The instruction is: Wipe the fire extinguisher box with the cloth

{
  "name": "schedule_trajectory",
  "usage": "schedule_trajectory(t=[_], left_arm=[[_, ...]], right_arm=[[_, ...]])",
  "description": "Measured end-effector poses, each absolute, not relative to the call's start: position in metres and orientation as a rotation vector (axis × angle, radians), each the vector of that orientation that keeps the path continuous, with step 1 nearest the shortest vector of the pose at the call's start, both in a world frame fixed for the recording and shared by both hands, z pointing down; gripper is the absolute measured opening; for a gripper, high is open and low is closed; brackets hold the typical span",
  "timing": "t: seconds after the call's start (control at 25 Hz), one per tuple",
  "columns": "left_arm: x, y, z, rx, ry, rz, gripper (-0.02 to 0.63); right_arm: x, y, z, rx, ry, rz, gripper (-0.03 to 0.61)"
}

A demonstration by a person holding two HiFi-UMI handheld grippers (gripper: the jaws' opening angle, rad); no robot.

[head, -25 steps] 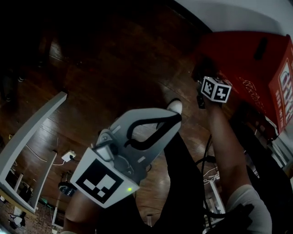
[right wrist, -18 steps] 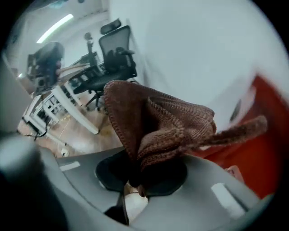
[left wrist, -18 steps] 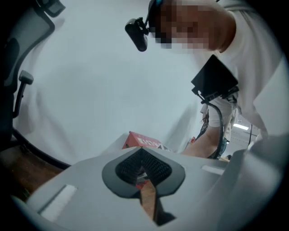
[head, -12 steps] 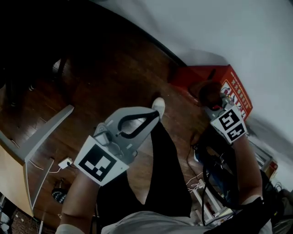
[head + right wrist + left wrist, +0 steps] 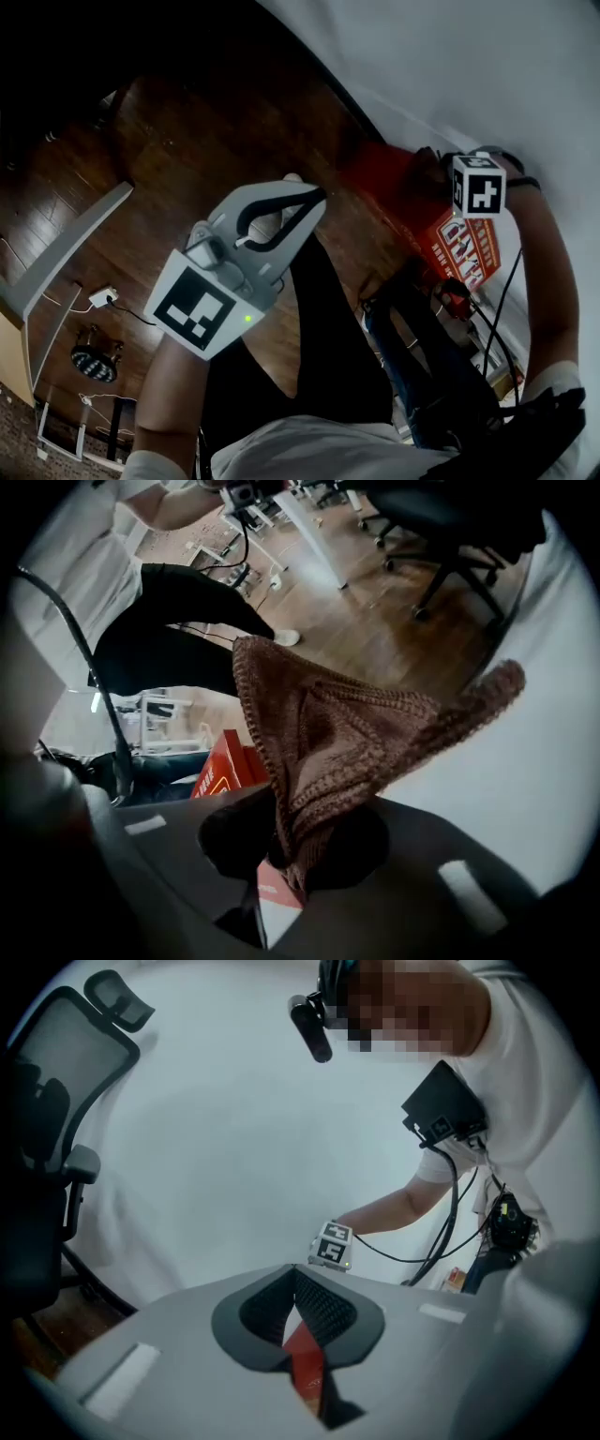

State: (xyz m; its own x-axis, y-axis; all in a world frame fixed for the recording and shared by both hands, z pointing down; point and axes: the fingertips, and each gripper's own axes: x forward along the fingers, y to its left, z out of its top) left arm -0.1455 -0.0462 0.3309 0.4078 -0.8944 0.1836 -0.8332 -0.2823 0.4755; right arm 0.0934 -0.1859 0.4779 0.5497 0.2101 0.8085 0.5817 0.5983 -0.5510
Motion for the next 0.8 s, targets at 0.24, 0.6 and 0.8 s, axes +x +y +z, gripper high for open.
schedule_trajectory(t=[0.24,0.6,0.8], left_arm=[[-0.148,-0.056,0.357,2.094,-1.512,-0.143,0.000],[-0.135,-0.055,0.403,1.996,-1.502,-0.118,0.000],[-0.142,-0.047,0.433,1.904,-1.532,-0.151,0.000]], right_arm=[[0.122,-0.173,0.548,-1.067,-0.775,-0.108,0.072],[0.139,-0.177,0.677,-0.984,-0.665,-0.009,0.071],[0.143,-0.178,0.765,-0.882,-0.614,0.023,0.072]])
